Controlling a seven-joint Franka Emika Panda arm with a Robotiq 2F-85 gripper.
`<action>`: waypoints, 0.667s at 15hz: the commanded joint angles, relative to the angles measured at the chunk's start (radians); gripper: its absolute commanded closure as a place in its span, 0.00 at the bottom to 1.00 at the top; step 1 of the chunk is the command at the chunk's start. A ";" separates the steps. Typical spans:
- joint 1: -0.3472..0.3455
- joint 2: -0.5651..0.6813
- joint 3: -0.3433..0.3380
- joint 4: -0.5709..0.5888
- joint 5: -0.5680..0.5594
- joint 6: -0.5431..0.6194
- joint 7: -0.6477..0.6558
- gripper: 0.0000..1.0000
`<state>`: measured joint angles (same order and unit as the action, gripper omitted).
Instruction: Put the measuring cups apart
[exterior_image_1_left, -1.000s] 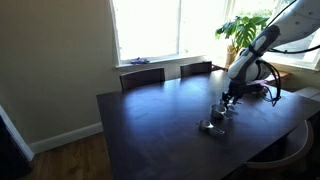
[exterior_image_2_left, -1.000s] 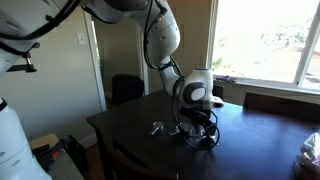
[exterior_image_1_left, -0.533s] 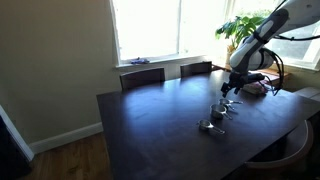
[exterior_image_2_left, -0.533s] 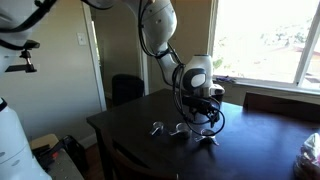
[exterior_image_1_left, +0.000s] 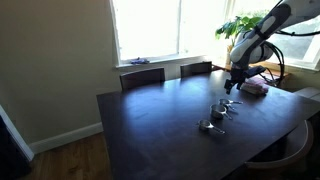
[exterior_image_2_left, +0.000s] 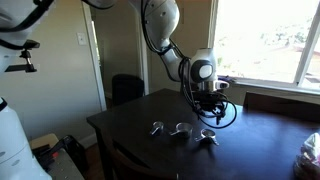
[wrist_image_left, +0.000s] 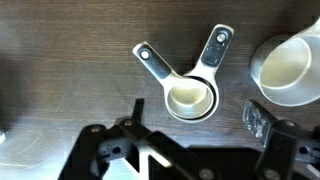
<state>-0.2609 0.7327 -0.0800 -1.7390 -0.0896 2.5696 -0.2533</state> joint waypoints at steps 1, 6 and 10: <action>0.021 0.066 -0.031 0.092 -0.041 -0.050 -0.002 0.00; 0.027 0.178 -0.055 0.226 -0.081 -0.130 0.000 0.00; 0.018 0.239 -0.057 0.312 -0.095 -0.214 -0.029 0.00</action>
<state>-0.2488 0.9337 -0.1220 -1.5008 -0.1612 2.4369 -0.2589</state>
